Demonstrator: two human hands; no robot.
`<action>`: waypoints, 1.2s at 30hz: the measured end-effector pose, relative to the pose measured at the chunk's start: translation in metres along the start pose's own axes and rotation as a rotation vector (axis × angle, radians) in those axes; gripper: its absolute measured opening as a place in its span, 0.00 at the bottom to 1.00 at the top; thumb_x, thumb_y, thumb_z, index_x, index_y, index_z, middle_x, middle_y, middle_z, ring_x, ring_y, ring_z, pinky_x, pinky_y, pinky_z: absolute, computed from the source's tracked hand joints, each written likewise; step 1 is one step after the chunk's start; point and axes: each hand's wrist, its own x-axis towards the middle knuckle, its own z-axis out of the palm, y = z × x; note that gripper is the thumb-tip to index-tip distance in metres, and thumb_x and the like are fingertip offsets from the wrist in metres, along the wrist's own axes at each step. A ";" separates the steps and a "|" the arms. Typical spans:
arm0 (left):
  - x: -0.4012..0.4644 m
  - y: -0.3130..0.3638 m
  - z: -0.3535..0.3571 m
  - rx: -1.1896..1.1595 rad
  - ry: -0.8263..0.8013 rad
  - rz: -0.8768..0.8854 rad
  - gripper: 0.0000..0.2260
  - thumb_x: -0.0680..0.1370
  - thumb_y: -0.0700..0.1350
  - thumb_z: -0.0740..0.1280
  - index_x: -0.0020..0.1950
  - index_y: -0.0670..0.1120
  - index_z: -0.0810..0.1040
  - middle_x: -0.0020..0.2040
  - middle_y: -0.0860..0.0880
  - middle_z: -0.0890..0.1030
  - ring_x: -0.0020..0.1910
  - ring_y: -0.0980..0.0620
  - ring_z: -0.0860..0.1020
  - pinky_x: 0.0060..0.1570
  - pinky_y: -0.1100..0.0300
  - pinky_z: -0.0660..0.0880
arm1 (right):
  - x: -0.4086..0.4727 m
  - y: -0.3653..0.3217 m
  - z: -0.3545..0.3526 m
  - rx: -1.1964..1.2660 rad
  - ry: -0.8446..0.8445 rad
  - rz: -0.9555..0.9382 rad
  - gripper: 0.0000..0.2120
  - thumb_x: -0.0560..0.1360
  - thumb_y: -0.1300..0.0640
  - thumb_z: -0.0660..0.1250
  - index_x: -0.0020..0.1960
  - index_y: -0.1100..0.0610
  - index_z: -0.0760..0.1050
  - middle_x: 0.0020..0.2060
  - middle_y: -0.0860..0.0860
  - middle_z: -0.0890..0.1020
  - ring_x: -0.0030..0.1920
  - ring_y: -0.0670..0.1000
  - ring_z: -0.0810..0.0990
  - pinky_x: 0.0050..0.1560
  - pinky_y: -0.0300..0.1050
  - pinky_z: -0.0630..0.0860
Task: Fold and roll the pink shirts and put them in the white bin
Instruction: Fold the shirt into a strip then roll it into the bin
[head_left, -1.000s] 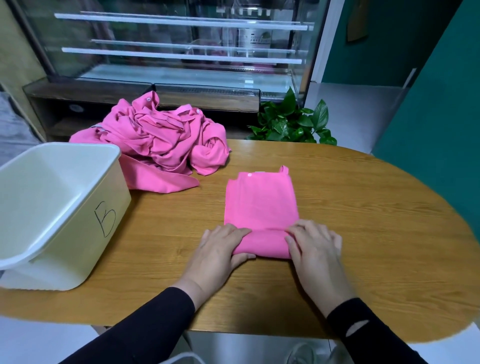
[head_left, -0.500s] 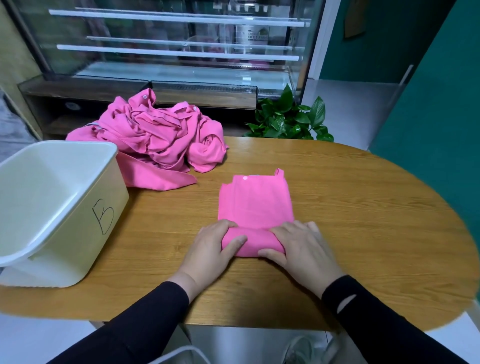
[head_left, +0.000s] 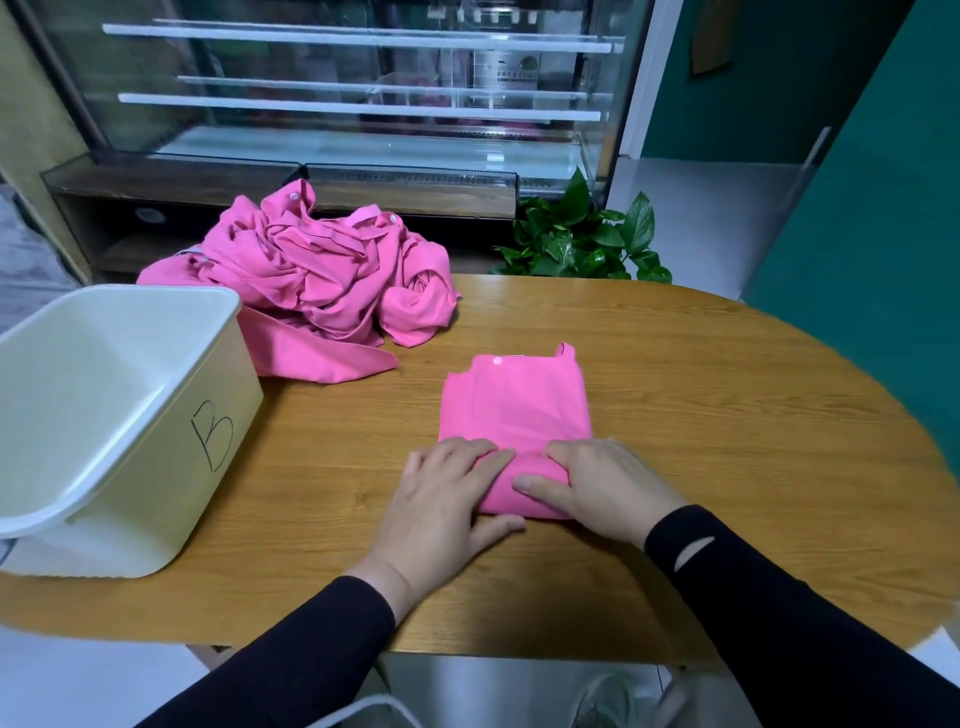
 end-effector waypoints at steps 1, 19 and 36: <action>0.001 0.001 0.000 0.035 -0.006 -0.012 0.29 0.77 0.69 0.59 0.71 0.54 0.72 0.62 0.55 0.77 0.61 0.51 0.72 0.58 0.50 0.70 | -0.001 0.003 0.004 0.009 0.027 0.008 0.22 0.74 0.26 0.56 0.45 0.44 0.69 0.42 0.41 0.76 0.43 0.47 0.75 0.46 0.47 0.69; 0.016 0.008 -0.013 0.185 0.043 -0.029 0.19 0.83 0.60 0.52 0.58 0.53 0.79 0.49 0.54 0.80 0.48 0.49 0.77 0.48 0.51 0.65 | -0.016 0.012 0.031 0.162 0.327 0.013 0.20 0.79 0.33 0.55 0.40 0.46 0.71 0.39 0.42 0.74 0.42 0.45 0.72 0.42 0.45 0.67; 0.030 -0.006 -0.006 0.228 -0.082 0.251 0.28 0.79 0.66 0.55 0.68 0.49 0.75 0.51 0.52 0.82 0.46 0.49 0.79 0.46 0.52 0.75 | -0.007 -0.008 0.045 -0.120 0.531 0.092 0.21 0.83 0.43 0.49 0.44 0.49 0.76 0.39 0.44 0.76 0.41 0.48 0.71 0.46 0.51 0.71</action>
